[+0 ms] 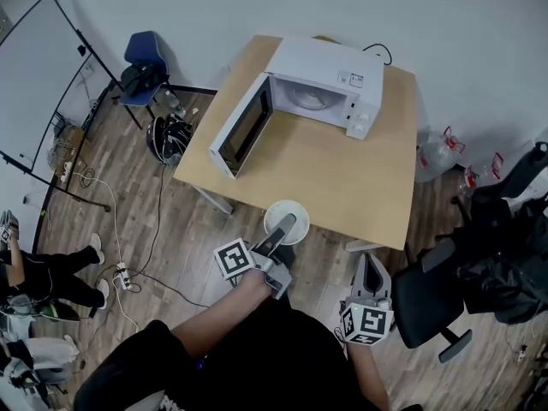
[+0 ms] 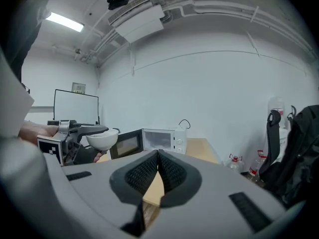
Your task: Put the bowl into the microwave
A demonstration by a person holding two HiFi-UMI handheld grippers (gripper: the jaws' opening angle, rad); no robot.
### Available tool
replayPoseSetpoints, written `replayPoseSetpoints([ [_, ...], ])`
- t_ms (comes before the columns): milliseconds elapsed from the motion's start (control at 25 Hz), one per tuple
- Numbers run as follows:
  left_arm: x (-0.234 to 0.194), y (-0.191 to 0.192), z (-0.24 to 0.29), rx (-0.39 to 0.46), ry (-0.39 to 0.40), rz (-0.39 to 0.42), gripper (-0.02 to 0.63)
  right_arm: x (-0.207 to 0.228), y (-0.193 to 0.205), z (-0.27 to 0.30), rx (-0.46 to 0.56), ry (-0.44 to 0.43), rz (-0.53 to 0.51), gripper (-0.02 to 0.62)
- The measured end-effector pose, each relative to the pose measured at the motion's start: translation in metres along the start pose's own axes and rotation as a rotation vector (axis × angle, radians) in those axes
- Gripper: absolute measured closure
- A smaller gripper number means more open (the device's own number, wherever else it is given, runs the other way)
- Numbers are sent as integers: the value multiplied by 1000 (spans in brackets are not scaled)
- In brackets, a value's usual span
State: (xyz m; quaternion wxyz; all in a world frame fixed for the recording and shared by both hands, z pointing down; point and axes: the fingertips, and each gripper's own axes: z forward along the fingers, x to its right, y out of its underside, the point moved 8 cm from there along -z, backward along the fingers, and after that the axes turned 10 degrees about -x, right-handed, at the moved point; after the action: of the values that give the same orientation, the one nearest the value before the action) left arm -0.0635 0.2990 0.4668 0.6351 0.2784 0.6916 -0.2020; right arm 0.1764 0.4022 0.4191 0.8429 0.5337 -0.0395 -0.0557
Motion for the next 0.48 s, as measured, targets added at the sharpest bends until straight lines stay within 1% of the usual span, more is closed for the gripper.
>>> replayPoseSetpoints([
  [80,-1,-22,15,-17,5,1,379,-3,-16,26,1,-4,-1,535],
  [200,-9,-52,31,-30,-4,-36,379,-13,-39,64,-17,-16,7,535],
  [280,-15,-72,39,-42,-19,-52,379,-25,-58,84,-13,-30,-51,535],
  [360,-22,-93,50,-64,-34,-46,379,-35,-76,105,-2,-42,-97,535],
  [480,-30,-123,67,-94,-33,-35,379,-41,-94,136,-7,-18,-100,535],
])
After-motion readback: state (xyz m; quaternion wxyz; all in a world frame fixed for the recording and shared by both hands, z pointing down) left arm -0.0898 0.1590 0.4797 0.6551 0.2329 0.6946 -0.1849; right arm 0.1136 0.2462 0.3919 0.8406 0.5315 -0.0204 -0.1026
